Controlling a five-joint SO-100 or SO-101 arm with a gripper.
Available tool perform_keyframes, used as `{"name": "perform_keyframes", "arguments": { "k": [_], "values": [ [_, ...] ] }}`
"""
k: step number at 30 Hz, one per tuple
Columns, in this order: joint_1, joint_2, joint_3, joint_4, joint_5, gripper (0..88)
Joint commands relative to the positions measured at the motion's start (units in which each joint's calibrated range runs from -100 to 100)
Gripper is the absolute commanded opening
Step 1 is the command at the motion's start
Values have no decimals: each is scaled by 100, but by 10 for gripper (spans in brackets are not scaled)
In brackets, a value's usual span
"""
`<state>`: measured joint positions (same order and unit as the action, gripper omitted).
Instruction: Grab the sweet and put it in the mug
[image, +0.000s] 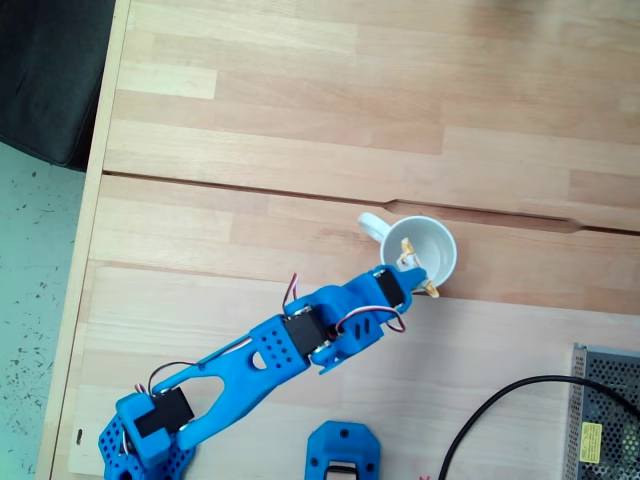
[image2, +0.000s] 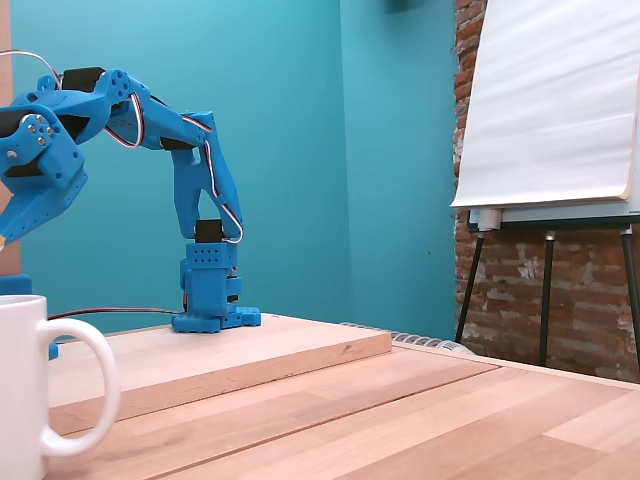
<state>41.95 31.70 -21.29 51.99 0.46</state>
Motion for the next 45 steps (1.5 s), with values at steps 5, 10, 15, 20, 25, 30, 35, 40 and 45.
{"name": "perform_keyframes", "arguments": {
  "k": [5, 10, 15, 20, 25, 30, 35, 40, 45],
  "values": [
    [75, -89, -315, -86, -10, 250],
    [75, -55, -297, -86, -34, 298],
    [75, -115, -315, -86, -49, 232],
    [75, -209, -351, -86, 5, 51],
    [75, -356, -244, 26, 0, 41],
    [75, -373, -288, 518, -44, 56],
    [75, -545, -351, 1075, -49, 55],
    [75, -967, -253, 1696, -39, 55],
    [39, -1182, -244, 2583, -20, 55]
  ]
}}
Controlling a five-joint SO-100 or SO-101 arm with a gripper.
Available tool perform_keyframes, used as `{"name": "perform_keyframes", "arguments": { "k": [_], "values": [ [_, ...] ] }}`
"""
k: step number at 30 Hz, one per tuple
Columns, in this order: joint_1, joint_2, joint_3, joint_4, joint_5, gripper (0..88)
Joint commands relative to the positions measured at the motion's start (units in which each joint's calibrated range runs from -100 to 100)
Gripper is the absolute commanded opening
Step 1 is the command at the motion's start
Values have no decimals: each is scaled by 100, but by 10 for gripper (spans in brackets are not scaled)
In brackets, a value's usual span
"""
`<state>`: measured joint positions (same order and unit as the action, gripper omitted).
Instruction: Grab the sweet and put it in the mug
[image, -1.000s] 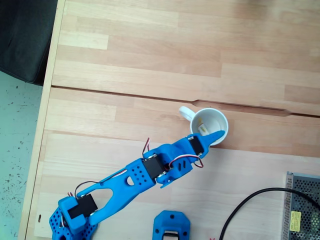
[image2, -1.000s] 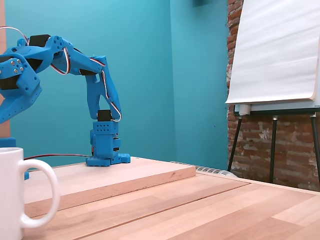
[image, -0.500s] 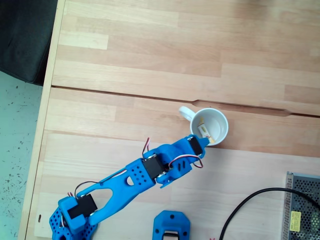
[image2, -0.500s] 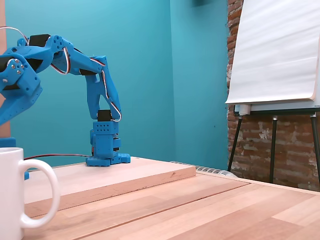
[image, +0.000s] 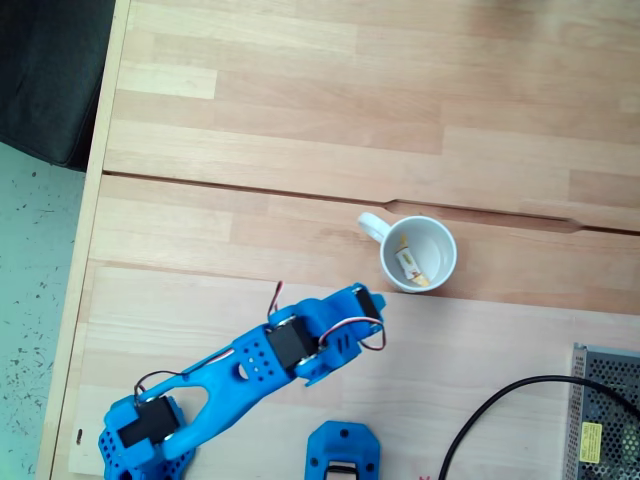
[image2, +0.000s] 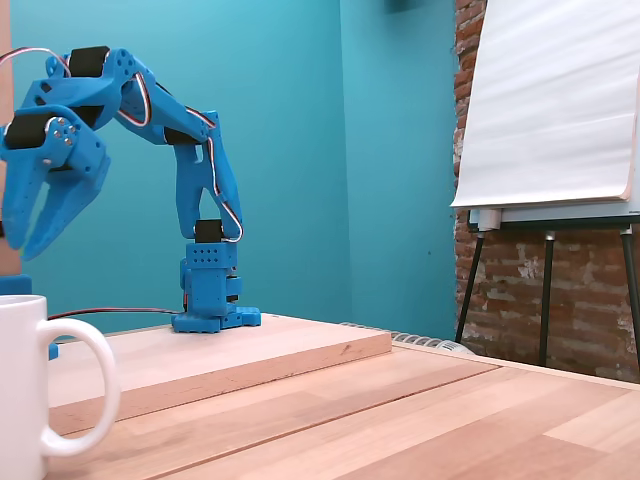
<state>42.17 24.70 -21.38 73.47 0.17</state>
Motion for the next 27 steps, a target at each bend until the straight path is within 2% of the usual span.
{"name": "perform_keyframes", "arguments": {
  "k": [1, 9, 19, 27],
  "values": [
    [2, -491, -235, 588, 5, 55],
    [-34, -835, 211, 1024, -5, 55],
    [-477, -3211, 2638, 967, -10, 55],
    [-528, -4588, 5662, -928, 39, 55]
  ]
}}
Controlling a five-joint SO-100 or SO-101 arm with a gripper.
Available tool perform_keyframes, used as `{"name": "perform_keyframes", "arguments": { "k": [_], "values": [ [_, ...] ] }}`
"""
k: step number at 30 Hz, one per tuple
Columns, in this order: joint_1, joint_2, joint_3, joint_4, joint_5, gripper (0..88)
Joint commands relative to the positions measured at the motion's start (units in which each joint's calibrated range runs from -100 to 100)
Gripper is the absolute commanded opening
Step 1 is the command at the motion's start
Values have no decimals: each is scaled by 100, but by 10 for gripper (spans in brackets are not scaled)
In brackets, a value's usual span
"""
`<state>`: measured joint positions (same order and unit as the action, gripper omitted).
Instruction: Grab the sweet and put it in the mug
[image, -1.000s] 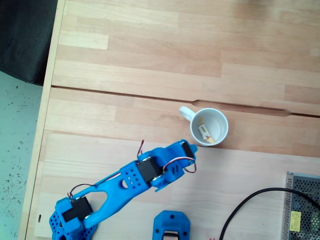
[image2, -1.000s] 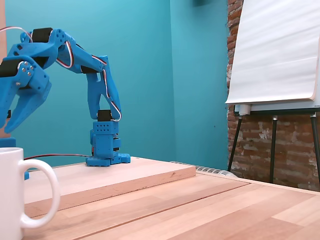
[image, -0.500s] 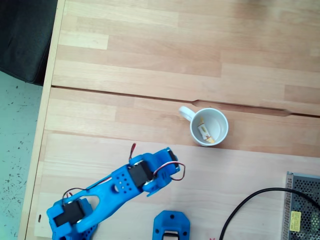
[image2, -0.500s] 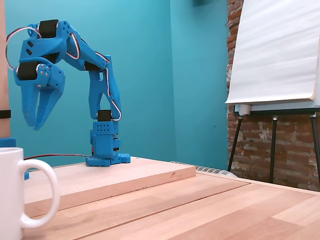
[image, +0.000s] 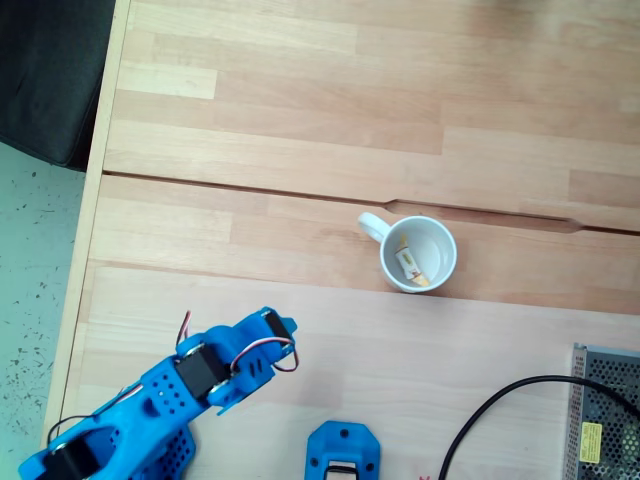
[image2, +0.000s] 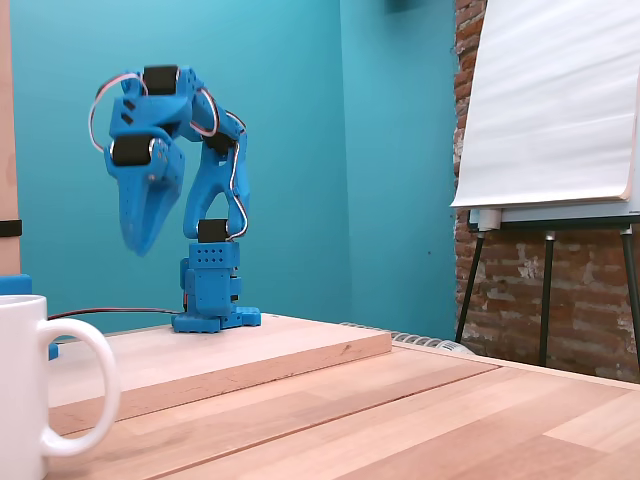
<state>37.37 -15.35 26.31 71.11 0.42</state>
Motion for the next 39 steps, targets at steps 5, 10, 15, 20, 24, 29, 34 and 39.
{"name": "perform_keyframes", "arguments": {
  "k": [5, 10, 15, 20, 24, 29, 34, 39],
  "values": [
    [-106, -1417, 2677, -1708, 15, 55],
    [-121, -1976, 3863, -2224, 20, 55],
    [-280, -2303, 4648, -2329, 20, 55],
    [-404, -2768, 4951, -2329, 20, 55],
    [-440, -2957, 5076, -2241, 20, 55],
    [-469, -3138, 5192, -2241, 63, 55],
    [-469, -3224, 5246, -2232, 288, 55],
    [-636, -3207, 5273, -2232, 449, 56]
  ]
}}
